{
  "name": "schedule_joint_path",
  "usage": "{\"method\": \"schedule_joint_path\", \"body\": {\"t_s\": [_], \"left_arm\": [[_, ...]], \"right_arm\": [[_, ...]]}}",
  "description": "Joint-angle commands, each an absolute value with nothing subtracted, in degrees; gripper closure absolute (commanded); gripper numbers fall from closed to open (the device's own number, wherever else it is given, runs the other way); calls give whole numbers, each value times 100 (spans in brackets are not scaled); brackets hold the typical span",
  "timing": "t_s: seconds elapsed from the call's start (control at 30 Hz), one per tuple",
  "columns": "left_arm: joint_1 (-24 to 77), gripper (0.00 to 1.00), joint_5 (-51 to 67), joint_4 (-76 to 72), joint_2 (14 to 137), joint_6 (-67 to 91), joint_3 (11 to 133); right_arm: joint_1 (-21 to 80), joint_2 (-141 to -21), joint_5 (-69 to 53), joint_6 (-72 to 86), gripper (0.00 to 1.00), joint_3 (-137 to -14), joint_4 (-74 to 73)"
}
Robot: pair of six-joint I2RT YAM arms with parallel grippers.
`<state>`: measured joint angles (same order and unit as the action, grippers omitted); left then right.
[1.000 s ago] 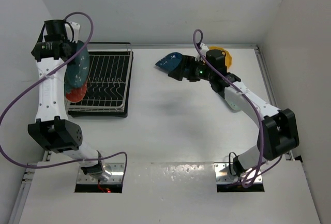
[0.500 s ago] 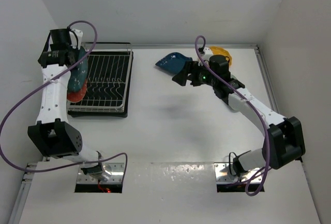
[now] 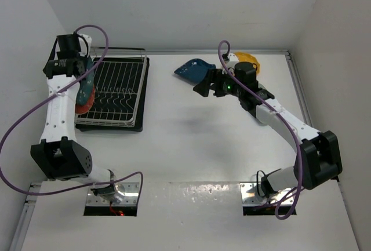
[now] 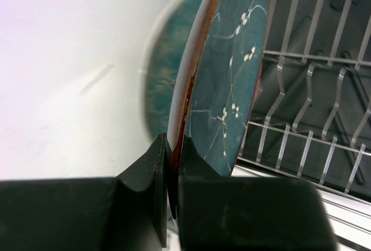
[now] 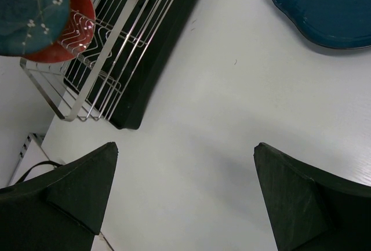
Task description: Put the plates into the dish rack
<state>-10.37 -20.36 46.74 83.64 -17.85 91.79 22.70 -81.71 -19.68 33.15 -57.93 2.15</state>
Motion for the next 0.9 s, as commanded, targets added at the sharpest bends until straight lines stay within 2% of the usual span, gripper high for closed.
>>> {"method": "schedule_joint_path", "body": {"t_s": [0.0,0.27,0.73,0.87], "left_arm": [[-1020,100,-2777,4007,8112,-1951,9966],[-905,100,-2672,4131,8174,-2003,10073],[-1380,100,-2285,3700,8174,-2276,8835],[-1581,100,-1803,3647,8121,-2329,8465]], "right_arm": [[2294,-8077,-1986,3278,0,-5898,457],[2294,-8015,-1960,3182,0,-5854,360],[2224,-7857,-1925,3208,0,-5695,378],[2223,-7866,-1934,3252,0,-5713,395]]}}
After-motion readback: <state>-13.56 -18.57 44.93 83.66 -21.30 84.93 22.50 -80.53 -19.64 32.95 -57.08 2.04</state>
